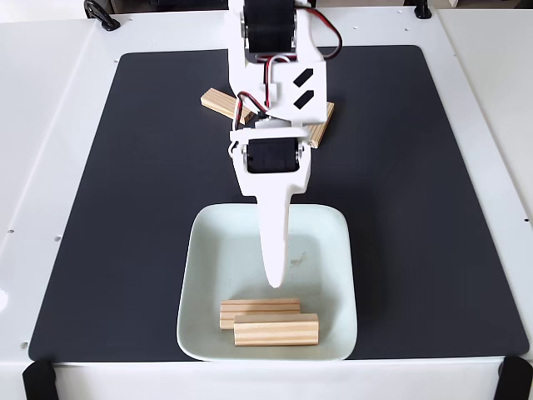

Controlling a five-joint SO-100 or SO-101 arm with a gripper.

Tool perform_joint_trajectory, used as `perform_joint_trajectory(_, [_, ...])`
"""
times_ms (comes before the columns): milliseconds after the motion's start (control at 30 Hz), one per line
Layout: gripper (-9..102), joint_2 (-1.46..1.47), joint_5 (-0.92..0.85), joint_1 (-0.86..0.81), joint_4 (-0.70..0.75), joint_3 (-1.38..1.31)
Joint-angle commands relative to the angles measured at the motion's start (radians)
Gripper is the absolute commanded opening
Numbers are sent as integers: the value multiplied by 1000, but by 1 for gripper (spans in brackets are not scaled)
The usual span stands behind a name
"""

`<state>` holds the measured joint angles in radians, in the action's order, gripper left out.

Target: Pick up the wooden block and place them on the plate.

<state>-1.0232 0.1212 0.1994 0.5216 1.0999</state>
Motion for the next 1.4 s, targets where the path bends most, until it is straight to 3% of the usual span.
perform_joint_trajectory(0, [35,-225,-3,-3,8,144])
perform_joint_trajectory(133, [22,-443,-5,-11,8,391])
perform_joint_trajectory(300, [-2,-719,-6,-14,8,698])
perform_joint_trajectory(700, [0,-1184,-310,35,17,1282])
perform_joint_trajectory(767, [0,-1220,-402,55,89,1295])
perform_joint_trajectory(900, [0,-1221,-574,120,365,1190])
perform_joint_trajectory(1067, [0,-1163,-669,209,653,1023])
perform_joint_trajectory(1367, [0,-996,-681,256,699,956])
